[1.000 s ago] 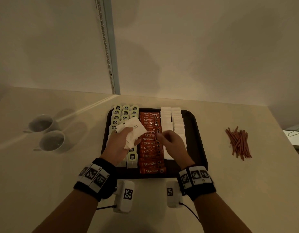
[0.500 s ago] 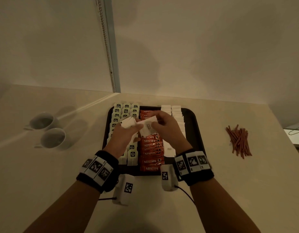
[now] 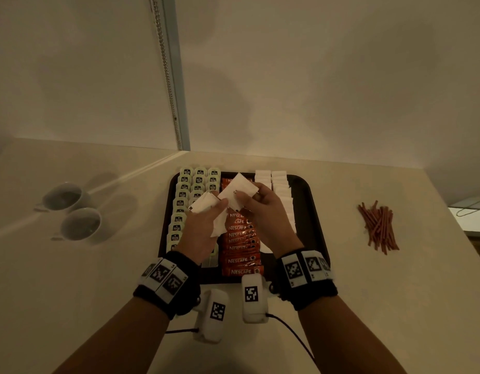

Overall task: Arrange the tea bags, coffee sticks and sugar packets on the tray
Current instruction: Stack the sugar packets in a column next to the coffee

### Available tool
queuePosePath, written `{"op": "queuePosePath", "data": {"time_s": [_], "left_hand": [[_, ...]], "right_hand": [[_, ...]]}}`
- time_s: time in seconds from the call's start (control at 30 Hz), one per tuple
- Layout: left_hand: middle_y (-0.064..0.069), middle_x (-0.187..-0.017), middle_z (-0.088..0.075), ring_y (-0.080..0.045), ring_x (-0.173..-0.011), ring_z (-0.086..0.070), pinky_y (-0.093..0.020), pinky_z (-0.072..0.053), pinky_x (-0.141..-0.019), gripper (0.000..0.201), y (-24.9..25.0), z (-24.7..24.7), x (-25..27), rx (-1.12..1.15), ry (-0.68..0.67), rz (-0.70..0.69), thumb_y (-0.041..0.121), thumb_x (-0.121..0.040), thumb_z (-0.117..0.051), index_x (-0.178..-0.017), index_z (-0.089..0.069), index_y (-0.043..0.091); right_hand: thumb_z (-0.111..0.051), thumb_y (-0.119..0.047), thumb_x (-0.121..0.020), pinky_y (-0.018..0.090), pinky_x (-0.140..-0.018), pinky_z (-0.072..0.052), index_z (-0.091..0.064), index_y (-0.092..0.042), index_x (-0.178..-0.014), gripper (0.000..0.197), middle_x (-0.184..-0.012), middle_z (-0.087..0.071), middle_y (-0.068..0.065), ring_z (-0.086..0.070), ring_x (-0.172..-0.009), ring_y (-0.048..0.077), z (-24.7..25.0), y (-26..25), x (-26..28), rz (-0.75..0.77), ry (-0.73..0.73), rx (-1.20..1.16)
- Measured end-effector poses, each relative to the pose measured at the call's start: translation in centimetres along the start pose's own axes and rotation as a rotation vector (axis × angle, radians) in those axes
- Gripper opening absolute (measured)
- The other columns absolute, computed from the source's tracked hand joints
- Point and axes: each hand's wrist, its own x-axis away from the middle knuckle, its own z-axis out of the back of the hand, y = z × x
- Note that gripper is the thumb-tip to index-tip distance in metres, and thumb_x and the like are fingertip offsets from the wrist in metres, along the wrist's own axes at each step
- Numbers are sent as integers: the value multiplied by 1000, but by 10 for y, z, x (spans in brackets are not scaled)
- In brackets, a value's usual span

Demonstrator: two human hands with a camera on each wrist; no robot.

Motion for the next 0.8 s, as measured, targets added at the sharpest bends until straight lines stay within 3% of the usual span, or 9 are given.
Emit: {"op": "queuePosePath", "data": {"time_s": [0.1,0.23,0.3,0.37,0.43,0.5,0.57,0.8], "left_hand": [[-10,-84,-66,-20,-70,-64,-27,-54,-56,12,6,0,4,125,-69,98,8,-88,-52,-95,-60,14],[-16,-89,-65,-27,-77,-60,-28,-55,-56,29,17,9,7,243,-95,150,6,-90,-31,-109,-53,9],[-17,-90,-66,-28,-80,-59,-28,-53,-59,31,20,10,9,258,-89,161,5,-88,-31,-109,-53,9],[-18,-90,-66,-31,-82,-61,-30,-54,-65,29,21,11,8,285,-46,171,5,-88,-33,-109,-53,11],[-20,-97,-63,-34,-88,-61,-34,-57,-70,27,22,11,7,327,-14,180,5,-89,-36,-111,-52,10],[-21,-105,-59,-34,-93,-60,-39,-57,-73,29,22,11,7,328,-17,203,7,-90,-37,-116,-50,10],[-21,-109,-59,-35,-96,-59,-41,-60,-69,29,20,13,6,295,-6,214,8,-91,-38,-118,-51,9],[-18,-103,-62,-32,-94,-62,-40,-58,-65,20,19,16,4,170,72,197,9,-95,-40,-108,-54,12]], "right_hand": [[-56,-8,-91,28,-72,-57,-58,-13,-108,18,-101,-65,4,-65,-94,20,16,-5,2,10,43,100],[-55,-8,-91,23,-75,-56,-57,-16,-116,26,-114,-61,6,-62,-101,19,65,-9,2,26,111,287],[-54,-3,-91,24,-78,-55,-54,-16,-120,32,-116,-60,5,-61,-104,18,93,-6,4,-2,119,387],[-54,-3,-91,35,-89,-53,-53,-17,-122,34,-119,-59,6,-59,-109,22,118,2,4,-58,145,536],[-58,-5,-89,43,-92,-52,-55,-17,-118,31,-116,-61,7,-59,-107,24,136,12,1,-122,204,673],[-64,-9,-86,43,-91,-53,-57,-16,-114,30,-112,-64,6,-62,-103,23,149,25,-1,-173,259,766],[-68,-11,-83,43,-91,-53,-58,-14,-114,33,-111,-65,7,-63,-101,22,158,39,-1,-211,297,820],[-73,-19,-80,43,-92,-51,-55,-14,-117,41,-111,-65,7,-62,-102,23,171,75,-4,-222,440,897]]}}
